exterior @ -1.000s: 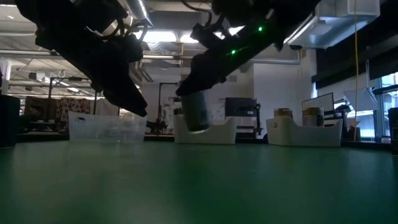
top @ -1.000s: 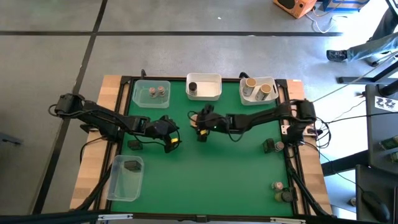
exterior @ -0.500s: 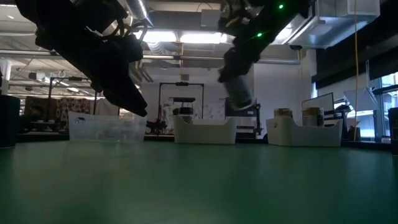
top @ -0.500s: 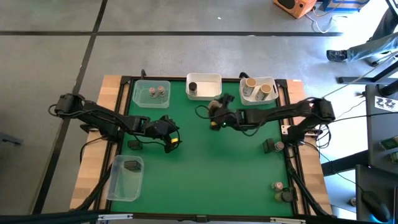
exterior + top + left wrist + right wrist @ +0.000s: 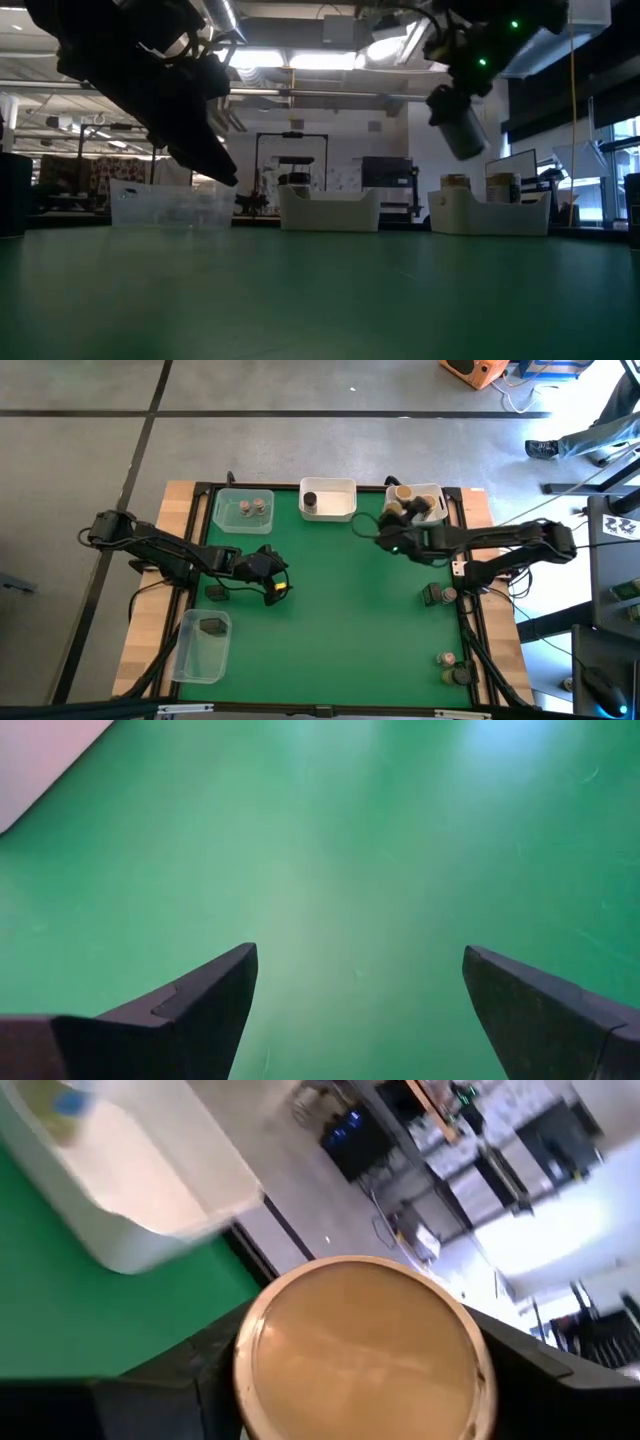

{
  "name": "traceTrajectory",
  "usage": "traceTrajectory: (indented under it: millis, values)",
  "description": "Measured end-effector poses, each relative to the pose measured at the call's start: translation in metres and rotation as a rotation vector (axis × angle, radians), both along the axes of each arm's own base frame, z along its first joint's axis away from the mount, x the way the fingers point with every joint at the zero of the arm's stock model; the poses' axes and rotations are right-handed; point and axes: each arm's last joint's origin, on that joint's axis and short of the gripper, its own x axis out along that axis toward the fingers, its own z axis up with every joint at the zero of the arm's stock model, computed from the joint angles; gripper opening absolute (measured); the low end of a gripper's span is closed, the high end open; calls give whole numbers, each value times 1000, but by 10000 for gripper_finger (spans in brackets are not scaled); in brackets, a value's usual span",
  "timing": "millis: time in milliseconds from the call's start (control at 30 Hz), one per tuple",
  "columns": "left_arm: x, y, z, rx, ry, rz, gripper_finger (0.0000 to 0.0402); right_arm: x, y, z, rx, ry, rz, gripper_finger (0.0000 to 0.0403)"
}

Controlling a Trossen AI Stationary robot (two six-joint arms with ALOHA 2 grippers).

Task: Sort spices by type
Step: Put the big brown seasoning bottle into the right white bin

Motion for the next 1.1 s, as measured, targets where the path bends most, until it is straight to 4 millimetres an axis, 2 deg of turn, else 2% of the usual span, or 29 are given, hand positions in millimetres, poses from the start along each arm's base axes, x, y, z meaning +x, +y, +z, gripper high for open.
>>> traceTrajectory:
  millis: [200,467,833,1100]
  values:
    - [0,3,0,-3,-2,18,335,-26,-21,-8,9,-92,-115,272]
    - [0,5,0,-1,-1,24,335,-36,-44,-33,88,-228,-149,275]
    - [0,5,0,18,2,10,335,-48,-56,-59,92,-342,-177,275]
    - [0,5,0,23,3,6,335,-57,-56,-78,115,-419,-205,274]
